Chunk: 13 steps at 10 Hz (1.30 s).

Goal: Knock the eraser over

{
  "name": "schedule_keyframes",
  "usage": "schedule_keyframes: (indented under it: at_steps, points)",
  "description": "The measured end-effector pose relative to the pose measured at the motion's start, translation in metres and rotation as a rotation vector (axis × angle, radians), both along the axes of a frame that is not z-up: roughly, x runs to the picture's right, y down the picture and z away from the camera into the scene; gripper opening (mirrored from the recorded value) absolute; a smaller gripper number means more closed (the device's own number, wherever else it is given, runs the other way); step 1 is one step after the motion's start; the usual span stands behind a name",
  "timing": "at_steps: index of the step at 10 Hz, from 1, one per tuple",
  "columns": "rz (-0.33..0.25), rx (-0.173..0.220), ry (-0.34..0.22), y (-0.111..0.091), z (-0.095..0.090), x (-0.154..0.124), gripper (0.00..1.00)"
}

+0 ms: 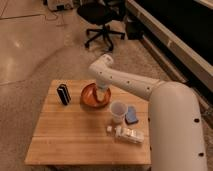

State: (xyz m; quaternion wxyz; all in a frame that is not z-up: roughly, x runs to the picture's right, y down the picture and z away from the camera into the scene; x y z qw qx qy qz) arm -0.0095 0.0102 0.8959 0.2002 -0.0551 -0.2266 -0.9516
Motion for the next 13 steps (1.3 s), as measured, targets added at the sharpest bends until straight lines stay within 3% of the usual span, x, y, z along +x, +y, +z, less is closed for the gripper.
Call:
schedule_keyframes:
  at_steps: [7,13]
  points:
    - [-0.001,-0.001,-0.001,0.0,0.0,0.0,0.73]
    - [-0.004,-0.045,-0.163,-0.002,-0.025,-0.073,0.73]
